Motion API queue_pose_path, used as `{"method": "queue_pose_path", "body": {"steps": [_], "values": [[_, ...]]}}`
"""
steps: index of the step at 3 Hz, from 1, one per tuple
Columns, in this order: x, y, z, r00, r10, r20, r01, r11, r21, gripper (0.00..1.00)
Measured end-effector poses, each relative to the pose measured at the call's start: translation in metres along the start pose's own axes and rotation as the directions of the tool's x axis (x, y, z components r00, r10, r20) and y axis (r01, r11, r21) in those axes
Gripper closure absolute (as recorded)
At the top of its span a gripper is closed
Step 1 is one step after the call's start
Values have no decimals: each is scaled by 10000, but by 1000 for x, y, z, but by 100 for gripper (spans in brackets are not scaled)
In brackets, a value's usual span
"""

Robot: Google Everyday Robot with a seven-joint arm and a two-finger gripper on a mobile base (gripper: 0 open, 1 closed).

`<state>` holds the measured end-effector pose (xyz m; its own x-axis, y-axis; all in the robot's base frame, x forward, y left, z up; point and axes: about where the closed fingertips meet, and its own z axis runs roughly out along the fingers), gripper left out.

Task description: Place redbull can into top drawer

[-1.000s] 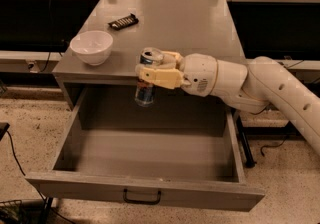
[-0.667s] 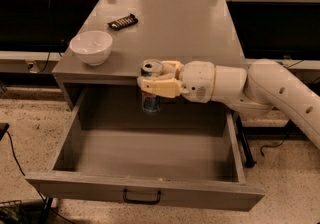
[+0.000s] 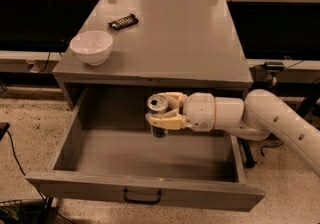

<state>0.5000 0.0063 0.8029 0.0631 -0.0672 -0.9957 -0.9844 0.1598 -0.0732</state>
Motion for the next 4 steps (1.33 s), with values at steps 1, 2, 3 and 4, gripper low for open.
{"method": "queue_pose_path", "body": {"steps": [1,2,3,4], "values": [[0,0,0,10000,9,-3,-9,10000,-4,100],[35,-3,2,9988,-124,-468,126,9999,29,100],[70,-3,5,9958,-326,-856,314,9994,-154,100],[90,-4,6,9934,-488,-1035,458,9984,-317,75]]}}
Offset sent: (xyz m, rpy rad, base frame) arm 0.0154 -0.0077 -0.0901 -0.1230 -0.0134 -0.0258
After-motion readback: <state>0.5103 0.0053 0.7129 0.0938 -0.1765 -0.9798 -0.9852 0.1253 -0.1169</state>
